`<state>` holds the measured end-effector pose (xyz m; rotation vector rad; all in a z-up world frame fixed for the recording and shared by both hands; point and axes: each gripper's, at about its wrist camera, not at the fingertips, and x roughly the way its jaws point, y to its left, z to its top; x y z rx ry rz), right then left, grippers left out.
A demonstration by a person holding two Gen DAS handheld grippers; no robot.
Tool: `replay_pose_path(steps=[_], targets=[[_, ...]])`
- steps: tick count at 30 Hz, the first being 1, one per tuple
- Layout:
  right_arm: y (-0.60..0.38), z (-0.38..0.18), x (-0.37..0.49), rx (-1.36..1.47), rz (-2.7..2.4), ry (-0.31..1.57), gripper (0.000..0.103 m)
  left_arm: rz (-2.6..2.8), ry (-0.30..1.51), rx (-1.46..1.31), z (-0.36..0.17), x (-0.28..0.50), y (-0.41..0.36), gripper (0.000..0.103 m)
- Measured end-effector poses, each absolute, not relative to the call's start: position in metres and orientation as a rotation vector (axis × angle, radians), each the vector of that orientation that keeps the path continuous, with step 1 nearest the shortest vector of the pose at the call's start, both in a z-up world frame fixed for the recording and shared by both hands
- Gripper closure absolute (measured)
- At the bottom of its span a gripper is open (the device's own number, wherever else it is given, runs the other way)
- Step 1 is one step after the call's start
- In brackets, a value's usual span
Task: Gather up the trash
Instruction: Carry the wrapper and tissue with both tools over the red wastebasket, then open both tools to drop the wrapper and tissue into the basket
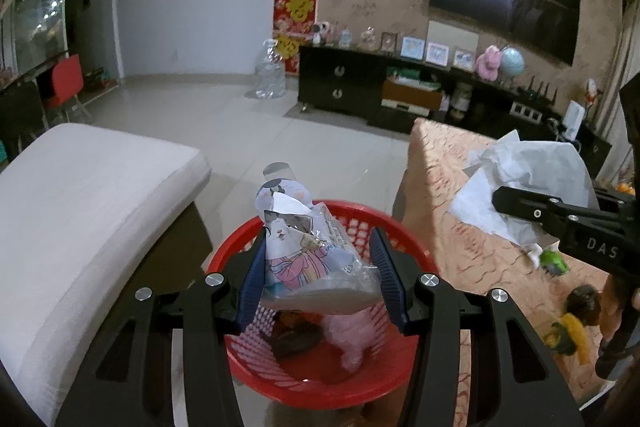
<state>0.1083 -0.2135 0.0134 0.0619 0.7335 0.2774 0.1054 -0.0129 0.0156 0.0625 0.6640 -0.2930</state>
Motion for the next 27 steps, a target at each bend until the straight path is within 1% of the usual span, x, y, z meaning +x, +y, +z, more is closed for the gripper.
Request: replay_pose_path(steps=[12, 17, 18, 19, 20, 21, 22, 27], targets=[[-0.159, -0.017, 0.126, 0.007, 0.374, 0.838, 0.083, -0.257, 0.803, 0.116, -0.025, 0.125, 0.001, 0.055], [-0.15, -0.024, 0.132, 0.021, 0.406, 0.866, 0.079, -0.266, 0.831, 0.123, -0.033, 0.127, 0.001, 0.054], [-0.149, -0.024, 0.133, 0.028, 0.409, 0.868, 0.075, -0.268, 0.833, 0.122, -0.032, 0.127, 0.0, 0.053], [-0.15, -0.024, 0.134, 0.034, 0.412, 0.869, 0.067, -0.27, 0.835, 0.119, -0.033, 0.128, 0.0, 0.051], [-0.15, -0.023, 0.134, 0.047, 0.416, 0.865, 0.062, -0.271, 0.837, 0.113, -0.033, 0.128, 0.001, 0.047], [-0.15, -0.022, 0.134, 0.056, 0.416, 0.859, 0.052, -0.27, 0.837, 0.11, -0.033, 0.128, 0.001, 0.044], [-0.15, -0.021, 0.134, 0.062, 0.416, 0.851, 0.046, -0.265, 0.835, 0.107, -0.032, 0.128, 0.003, 0.039], [-0.151, -0.018, 0.134, 0.074, 0.427, 0.838, 0.043, -0.233, 0.826, 0.089, -0.031, 0.129, 0.012, 0.032]])
